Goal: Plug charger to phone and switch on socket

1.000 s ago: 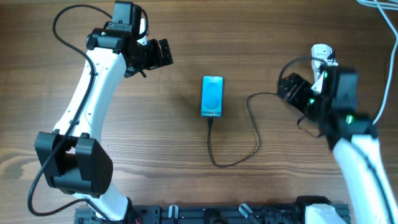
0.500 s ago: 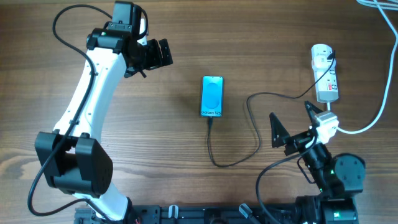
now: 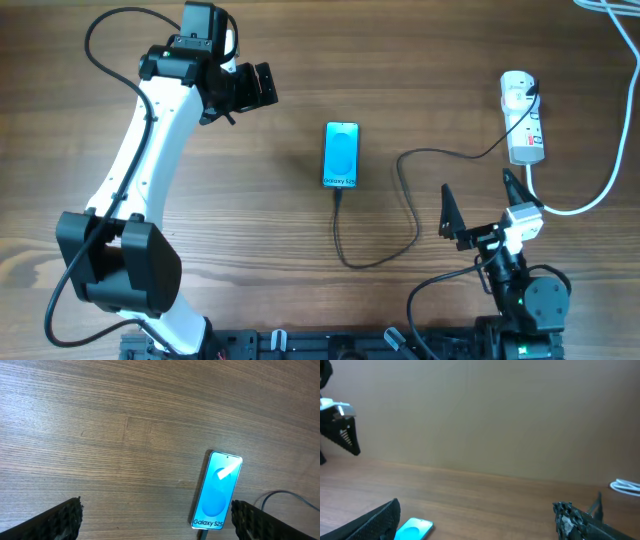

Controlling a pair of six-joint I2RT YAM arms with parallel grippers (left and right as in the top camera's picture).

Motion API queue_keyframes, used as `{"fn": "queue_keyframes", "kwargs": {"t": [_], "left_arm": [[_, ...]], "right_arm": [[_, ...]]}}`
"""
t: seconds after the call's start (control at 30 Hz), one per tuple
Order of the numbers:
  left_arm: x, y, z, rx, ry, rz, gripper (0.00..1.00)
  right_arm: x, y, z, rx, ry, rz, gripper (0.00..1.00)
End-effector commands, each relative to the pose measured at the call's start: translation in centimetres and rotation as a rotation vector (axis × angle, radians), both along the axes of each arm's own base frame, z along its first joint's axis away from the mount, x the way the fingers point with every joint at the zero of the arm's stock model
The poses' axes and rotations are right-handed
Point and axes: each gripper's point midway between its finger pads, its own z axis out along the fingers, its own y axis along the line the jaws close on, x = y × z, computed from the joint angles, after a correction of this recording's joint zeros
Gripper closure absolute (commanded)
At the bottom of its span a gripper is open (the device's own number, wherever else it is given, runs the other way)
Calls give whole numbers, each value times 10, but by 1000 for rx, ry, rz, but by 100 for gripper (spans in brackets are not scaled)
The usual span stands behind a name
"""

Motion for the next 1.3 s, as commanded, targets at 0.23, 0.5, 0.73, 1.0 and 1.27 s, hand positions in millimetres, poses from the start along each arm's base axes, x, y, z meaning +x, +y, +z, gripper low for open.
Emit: {"fn": "queue_keyframes", "kwargs": {"t": [0.23,0.5,0.73,1.0,1.27], "left_arm": [[1,2,-4,5,7,3,0],[1,2,-4,5,7,3,0],[1,2,-4,5,7,3,0],[1,2,-4,5,7,3,0],[1,2,-4,6,8,3,0]], "right_arm": [[5,-21,-37,-2,114,-121,0],[6,-27,-42,-7,133,-148,0],[6,-26,-41,-6,131,-148,0],[6,-26,-41,-6,131,-148,0],[6,-26,-41,-6,131,-148,0]]}}
